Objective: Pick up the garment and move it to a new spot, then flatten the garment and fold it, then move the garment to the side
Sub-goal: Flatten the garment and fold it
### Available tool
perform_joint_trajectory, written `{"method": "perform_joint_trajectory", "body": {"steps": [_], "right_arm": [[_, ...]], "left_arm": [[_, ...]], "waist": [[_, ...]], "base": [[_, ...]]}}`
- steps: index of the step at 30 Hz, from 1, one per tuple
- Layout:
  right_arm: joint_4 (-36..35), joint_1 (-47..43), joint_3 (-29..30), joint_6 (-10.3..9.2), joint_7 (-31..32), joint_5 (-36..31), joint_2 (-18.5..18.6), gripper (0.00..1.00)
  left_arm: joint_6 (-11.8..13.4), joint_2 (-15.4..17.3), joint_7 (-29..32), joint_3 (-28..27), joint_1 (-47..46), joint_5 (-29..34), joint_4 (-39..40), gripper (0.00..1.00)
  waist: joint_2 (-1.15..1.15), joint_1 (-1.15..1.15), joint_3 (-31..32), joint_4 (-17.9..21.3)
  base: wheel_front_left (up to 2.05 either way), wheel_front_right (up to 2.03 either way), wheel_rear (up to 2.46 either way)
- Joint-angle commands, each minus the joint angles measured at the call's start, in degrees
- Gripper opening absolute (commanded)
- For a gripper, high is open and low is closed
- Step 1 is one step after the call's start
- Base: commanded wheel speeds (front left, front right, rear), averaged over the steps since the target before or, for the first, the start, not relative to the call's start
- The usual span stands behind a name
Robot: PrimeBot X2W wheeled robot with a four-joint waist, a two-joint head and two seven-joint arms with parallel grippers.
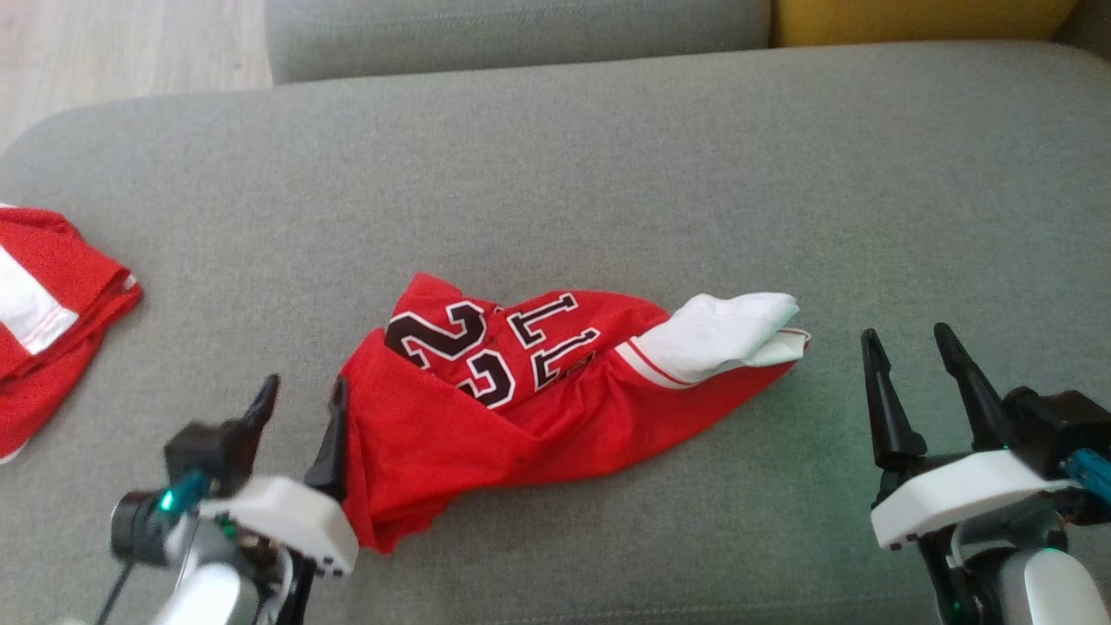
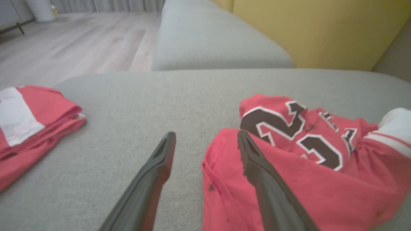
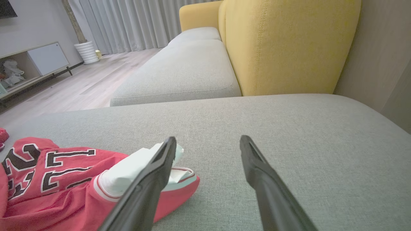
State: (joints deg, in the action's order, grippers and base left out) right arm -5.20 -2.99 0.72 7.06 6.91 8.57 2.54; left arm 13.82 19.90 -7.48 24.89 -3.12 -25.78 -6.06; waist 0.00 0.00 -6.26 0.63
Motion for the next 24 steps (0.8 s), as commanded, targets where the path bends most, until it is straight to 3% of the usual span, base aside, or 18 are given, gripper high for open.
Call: {"method": "perform_joint_trajectory", "body": {"steps": [1, 9, 10, 11, 12, 19, 24], "right_arm": [[-2.41, 2.09, -1.37, 0.43, -0.27, 0.28, 0.33, 1.00], [-1.51, 3.40, -2.38, 0.43, -0.73, 0.64, 0.33, 1.00], [-1.38, 3.46, -2.37, 0.43, -0.82, 0.67, 0.33, 1.00], [-1.28, 3.52, -2.30, 0.43, -0.90, 0.67, 0.33, 1.00], [-1.18, 3.57, -2.22, 0.43, -0.97, 0.72, 0.33, 1.00], [-0.88, 3.97, -1.53, 0.43, -1.52, 0.98, 0.33, 1.00], [-0.56, 4.12, -1.07, 0.43, -1.83, 1.26, 0.33, 1.00]], "left_arm": [[-1.01, 0.96, 0.62, -2.04, -4.78, -0.95, 0.10, 1.00], [-6.84, -1.09, 6.75, -1.40, -11.96, -6.54, -14.33, 1.00], [-7.42, -1.36, 7.42, -1.48, -12.43, -7.32, -15.73, 0.71], [-8.09, -1.66, 8.06, -1.58, -12.80, -8.20, -16.93, 0.29], [-8.95, -2.10, 8.77, -1.79, -13.01, -9.45, -17.96, 0.00], [-9.03, -2.28, 2.75, -4.16, -14.28, -10.08, -19.82, 0.00], [-6.41, -2.59, -3.71, -6.55, -12.85, -9.48, -18.43, 0.00]], "waist": [[0.00, 0.00, -0.79, -0.05], [0.00, 0.00, -3.04, 0.90], [0.00, 0.00, -3.19, 0.98], [0.00, 0.00, -3.36, 1.06], [0.00, 0.00, -3.49, 1.12], [0.00, 0.00, -4.30, 1.00], [0.00, 0.00, -4.46, 0.50]], "base": [[0.00, 0.00, 0.00], [0.00, 0.00, 0.00], [0.00, 0.00, 0.00], [0.00, 0.00, 0.00], [0.00, 0.00, 0.00], [0.00, 0.00, 0.00], [0.00, 0.00, 0.00]]}}
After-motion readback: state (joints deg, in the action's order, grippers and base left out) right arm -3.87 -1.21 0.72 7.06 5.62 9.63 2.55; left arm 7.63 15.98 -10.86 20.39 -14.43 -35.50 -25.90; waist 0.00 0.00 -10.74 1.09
